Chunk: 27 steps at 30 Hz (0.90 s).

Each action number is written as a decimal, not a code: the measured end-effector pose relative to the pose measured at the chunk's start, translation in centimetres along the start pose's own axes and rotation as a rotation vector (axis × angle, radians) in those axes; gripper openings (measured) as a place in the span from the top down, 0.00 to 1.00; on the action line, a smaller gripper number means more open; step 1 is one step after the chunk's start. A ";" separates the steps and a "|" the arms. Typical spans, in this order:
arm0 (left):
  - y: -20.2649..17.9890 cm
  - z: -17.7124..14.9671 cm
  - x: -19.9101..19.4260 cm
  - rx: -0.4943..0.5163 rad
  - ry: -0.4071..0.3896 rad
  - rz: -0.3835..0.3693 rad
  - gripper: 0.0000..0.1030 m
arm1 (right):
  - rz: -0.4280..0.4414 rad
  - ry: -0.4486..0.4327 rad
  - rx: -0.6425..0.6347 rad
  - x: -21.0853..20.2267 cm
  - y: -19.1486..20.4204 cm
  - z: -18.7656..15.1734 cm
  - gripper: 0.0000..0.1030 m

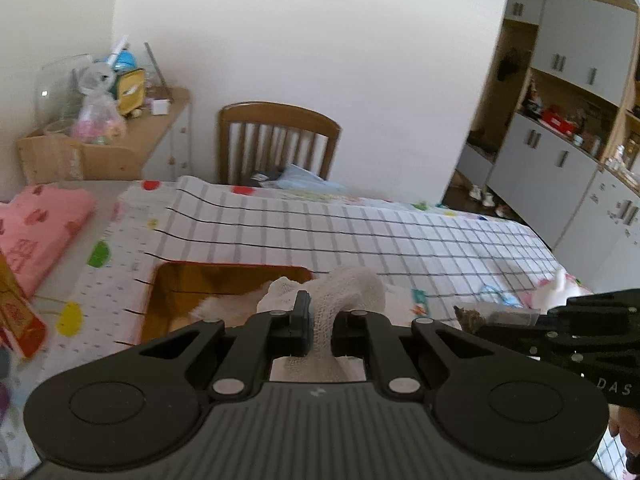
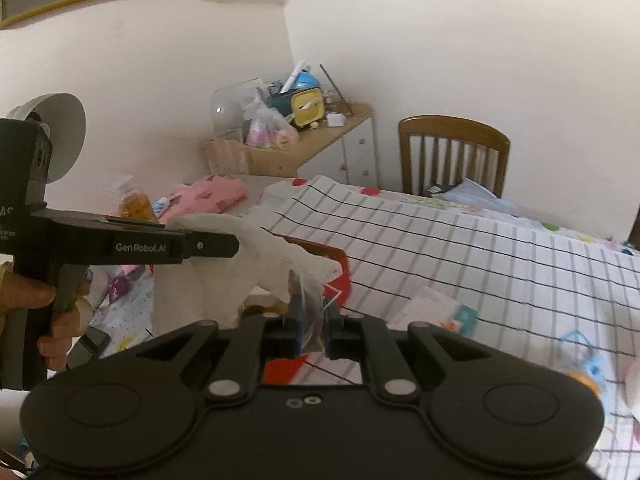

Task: Organize soft objects
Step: 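Carry the mesh cloth and tea bag over the red tin with both grippers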

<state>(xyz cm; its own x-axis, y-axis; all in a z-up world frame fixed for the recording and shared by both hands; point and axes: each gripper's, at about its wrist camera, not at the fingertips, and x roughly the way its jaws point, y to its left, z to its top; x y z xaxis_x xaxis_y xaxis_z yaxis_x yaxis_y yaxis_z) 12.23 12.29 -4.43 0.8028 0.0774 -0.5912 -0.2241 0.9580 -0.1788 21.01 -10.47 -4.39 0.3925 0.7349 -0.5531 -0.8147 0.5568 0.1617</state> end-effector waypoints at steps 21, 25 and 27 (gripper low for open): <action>6.8 0.4 8.5 -0.043 0.153 0.057 0.92 | 0.007 0.145 -0.050 10.7 3.9 1.8 0.91; 7.6 -0.1 9.8 -0.054 0.179 0.062 0.92 | -0.014 0.188 -0.090 13.0 4.6 1.4 0.91; 7.8 -0.3 10.3 -0.052 0.192 0.062 0.92 | -0.017 0.209 -0.098 14.0 4.7 1.2 0.91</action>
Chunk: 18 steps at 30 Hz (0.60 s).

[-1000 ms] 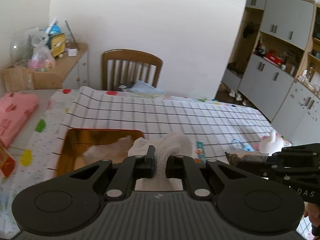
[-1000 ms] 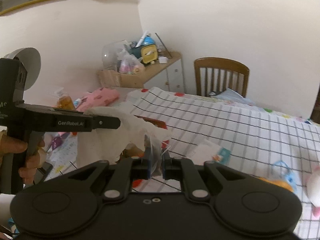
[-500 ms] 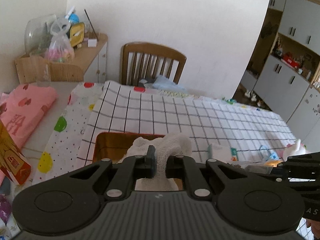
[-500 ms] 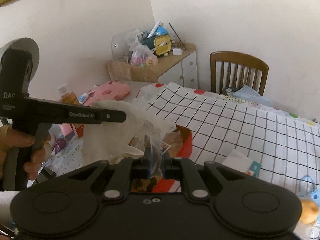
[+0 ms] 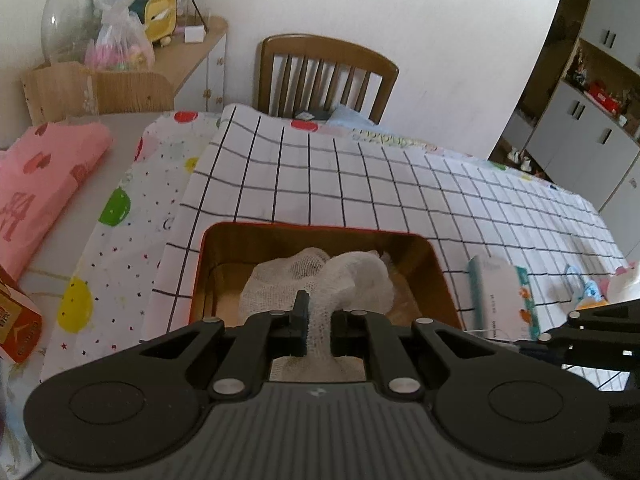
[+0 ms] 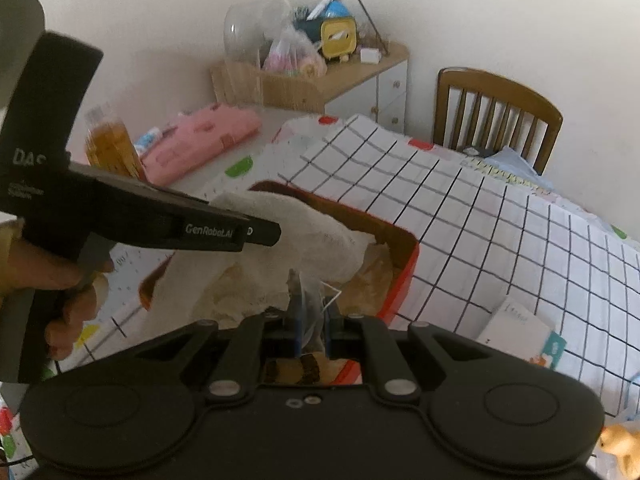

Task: Organize soft objects
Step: 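Carry the mesh cloth and tea bag over the red tin with both grippers, then open the right gripper to drop the tea bag while the left gripper releases the mesh cloth into the tin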

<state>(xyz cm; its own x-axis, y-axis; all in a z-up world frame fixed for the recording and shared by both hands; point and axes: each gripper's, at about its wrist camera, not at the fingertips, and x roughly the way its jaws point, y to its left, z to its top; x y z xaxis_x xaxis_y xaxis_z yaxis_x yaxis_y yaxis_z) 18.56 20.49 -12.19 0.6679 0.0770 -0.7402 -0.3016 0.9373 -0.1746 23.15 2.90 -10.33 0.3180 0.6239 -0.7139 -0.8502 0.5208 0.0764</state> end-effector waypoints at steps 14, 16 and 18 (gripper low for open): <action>0.5 -1.4 2.1 0.002 0.081 -0.035 0.92 | 0.018 0.088 -0.041 3.6 0.9 -0.8 0.83; 0.6 -1.5 2.2 -0.003 0.087 -0.040 0.92 | 0.019 0.090 -0.041 3.7 0.9 -0.9 0.83; 0.7 -1.6 2.1 -0.005 0.088 -0.040 0.92 | 0.025 0.092 -0.040 3.7 0.9 -0.9 0.81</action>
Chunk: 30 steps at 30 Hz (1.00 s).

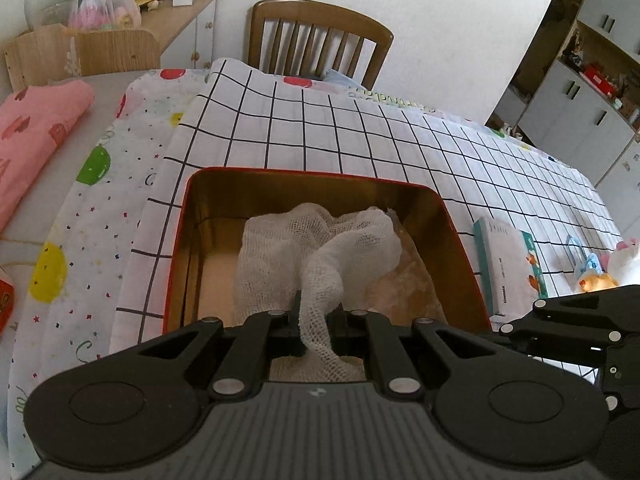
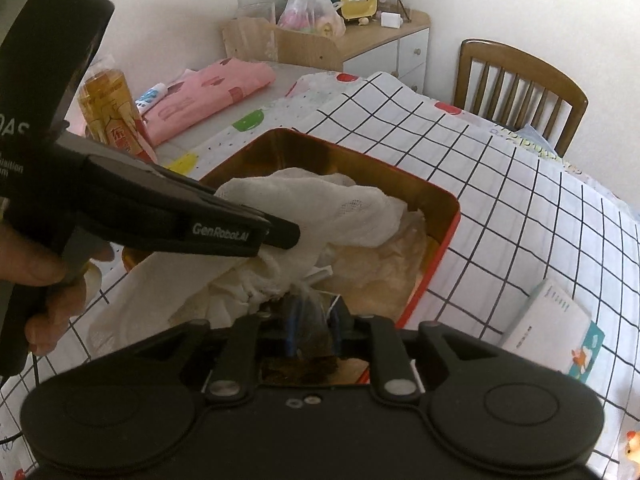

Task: Organize soft objects
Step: 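Open the right gripper to drop the tea bag while the left gripper releases the mesh cloth into the tin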

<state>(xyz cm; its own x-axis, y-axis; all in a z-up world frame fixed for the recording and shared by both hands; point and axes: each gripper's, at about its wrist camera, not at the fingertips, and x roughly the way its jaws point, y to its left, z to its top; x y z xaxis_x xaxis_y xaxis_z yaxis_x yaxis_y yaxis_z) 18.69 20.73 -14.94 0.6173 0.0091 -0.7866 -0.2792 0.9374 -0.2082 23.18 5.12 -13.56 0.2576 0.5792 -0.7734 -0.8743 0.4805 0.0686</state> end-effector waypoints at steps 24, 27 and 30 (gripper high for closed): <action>-0.2 -0.7 -2.0 0.022 -0.048 0.007 0.57 | 0.021 -0.047 0.013 -2.8 0.2 -1.1 0.52; -0.4 -0.8 -2.6 0.022 -0.068 -0.003 0.16 | 0.018 -0.059 0.018 -3.5 0.1 -1.3 0.50; -0.6 -0.9 -3.2 0.026 -0.080 -0.003 0.16 | 0.016 -0.069 0.020 -4.3 -0.1 -1.4 0.49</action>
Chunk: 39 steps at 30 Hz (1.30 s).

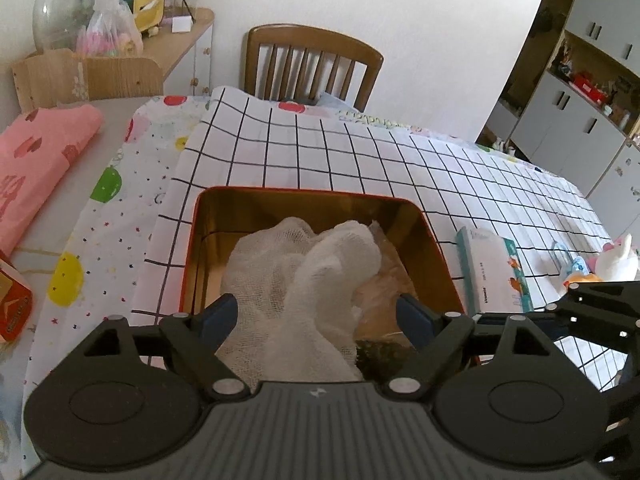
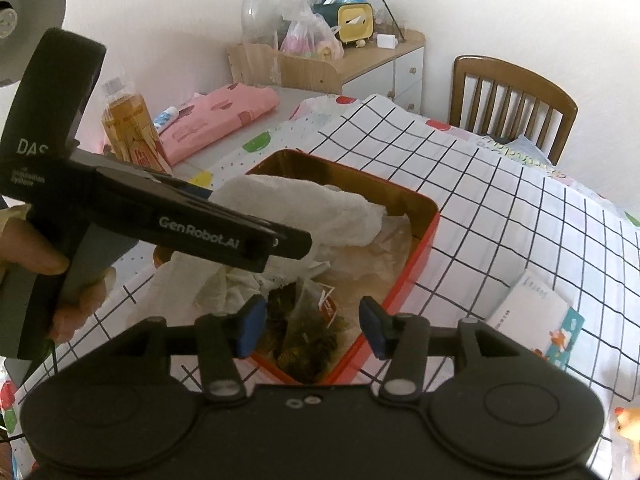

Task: Organize soft objects
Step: 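Open the right gripper to drop the tea bag while the left gripper releases the mesh cloth into the tin, then move both grippers from the tin toward the yellow duck toy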

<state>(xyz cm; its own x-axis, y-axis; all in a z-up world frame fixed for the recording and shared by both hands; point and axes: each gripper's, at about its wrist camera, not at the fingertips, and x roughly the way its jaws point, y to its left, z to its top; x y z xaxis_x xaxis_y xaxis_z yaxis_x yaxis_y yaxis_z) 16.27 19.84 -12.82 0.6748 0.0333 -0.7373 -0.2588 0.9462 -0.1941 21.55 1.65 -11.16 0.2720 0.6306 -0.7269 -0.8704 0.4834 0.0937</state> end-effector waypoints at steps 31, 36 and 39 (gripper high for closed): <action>-8.0 -0.6 -10.5 0.077 -0.187 -0.011 0.00 | -0.041 -0.234 0.124 -13.3 -4.7 -3.8 0.11; -10.1 -0.7 -10.2 0.054 -0.197 -0.045 0.00 | -0.074 -0.255 0.152 -15.2 -6.8 -5.5 0.08; -11.9 -0.7 -9.6 0.057 -0.198 -0.043 0.00 | -0.106 -0.267 0.166 -16.2 -8.2 -6.7 0.05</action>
<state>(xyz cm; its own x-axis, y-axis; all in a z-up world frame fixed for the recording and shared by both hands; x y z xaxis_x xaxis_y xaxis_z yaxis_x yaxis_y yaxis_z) 12.36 8.00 -3.85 0.8083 0.0502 -0.5866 -0.1915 0.9646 -0.1814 21.57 -16.59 -4.69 0.4743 0.6979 -0.5367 -0.7586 0.6333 0.1531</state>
